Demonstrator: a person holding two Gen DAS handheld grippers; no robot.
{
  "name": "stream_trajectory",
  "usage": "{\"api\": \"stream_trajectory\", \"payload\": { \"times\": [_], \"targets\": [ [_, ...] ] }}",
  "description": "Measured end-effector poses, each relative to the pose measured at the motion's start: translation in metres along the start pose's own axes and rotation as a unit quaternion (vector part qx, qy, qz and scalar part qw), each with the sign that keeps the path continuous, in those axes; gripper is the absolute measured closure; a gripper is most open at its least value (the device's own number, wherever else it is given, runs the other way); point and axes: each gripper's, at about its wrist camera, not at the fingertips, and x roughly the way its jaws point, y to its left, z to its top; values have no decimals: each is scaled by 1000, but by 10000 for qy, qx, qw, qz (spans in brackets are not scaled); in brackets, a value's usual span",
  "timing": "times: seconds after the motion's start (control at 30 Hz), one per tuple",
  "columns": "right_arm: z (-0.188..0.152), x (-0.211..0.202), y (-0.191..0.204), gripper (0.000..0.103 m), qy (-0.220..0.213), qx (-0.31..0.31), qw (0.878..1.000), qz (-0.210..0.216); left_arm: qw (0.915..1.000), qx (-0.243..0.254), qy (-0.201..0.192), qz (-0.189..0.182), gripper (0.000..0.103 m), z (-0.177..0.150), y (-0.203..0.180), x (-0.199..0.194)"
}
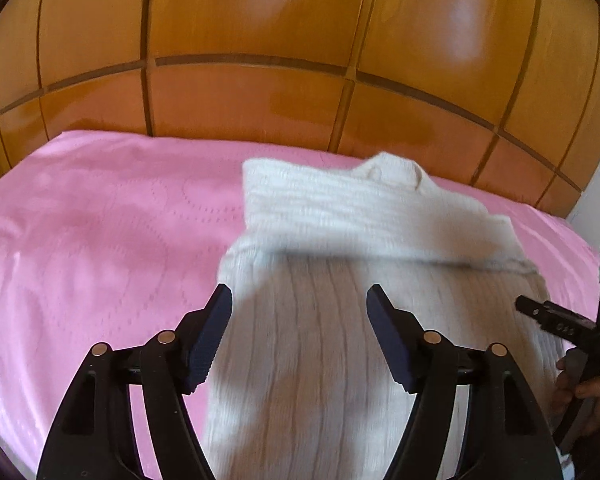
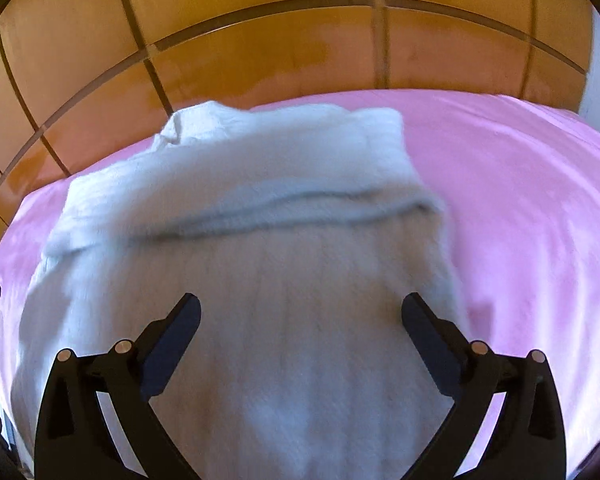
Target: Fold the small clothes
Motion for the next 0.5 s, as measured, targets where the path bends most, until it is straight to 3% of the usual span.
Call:
{"api": "stream_trajectory", "payload": {
  "times": [0.23, 0.5],
  "targets": [
    [-36, -37, -45, 3, 58, 548, 9985, 16, 9997, -36, 251, 40, 34, -33, 9, -10],
    [-83, -68, -76, 3, 256, 1089, 9913, 700, 9983, -146, 549, 137, 34, -66, 25, -14]
  ]
}}
